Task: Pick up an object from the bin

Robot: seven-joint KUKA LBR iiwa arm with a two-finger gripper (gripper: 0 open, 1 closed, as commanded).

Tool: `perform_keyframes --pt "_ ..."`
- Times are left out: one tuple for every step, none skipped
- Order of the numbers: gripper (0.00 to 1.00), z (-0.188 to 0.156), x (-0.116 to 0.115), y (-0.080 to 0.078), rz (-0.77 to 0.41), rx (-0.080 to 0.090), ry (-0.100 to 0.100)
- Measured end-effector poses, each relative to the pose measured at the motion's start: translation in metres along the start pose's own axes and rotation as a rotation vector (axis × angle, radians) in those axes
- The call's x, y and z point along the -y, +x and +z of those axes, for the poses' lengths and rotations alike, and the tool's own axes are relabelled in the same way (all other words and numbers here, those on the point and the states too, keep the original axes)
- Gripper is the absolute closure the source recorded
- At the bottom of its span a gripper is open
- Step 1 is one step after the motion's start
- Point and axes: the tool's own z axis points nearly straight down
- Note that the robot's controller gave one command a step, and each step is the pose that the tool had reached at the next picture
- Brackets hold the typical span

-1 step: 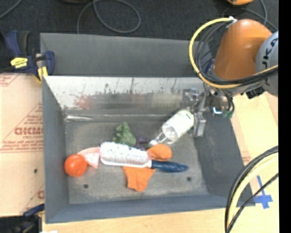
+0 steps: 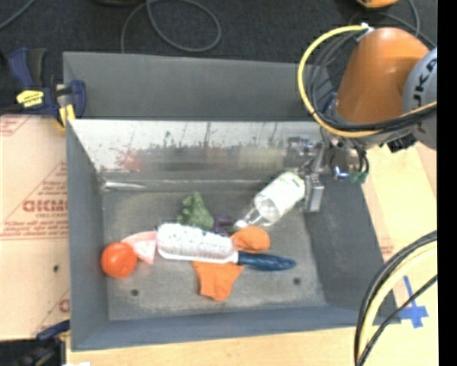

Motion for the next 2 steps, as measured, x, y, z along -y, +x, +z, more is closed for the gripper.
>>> perform_keyframes --pt "0.0 0.038 0.008 -0.004 -0.119 -0.001 -0.001" --pt "0.0 0.066 0.03 -0.009 -0.398 0.001 0.0"
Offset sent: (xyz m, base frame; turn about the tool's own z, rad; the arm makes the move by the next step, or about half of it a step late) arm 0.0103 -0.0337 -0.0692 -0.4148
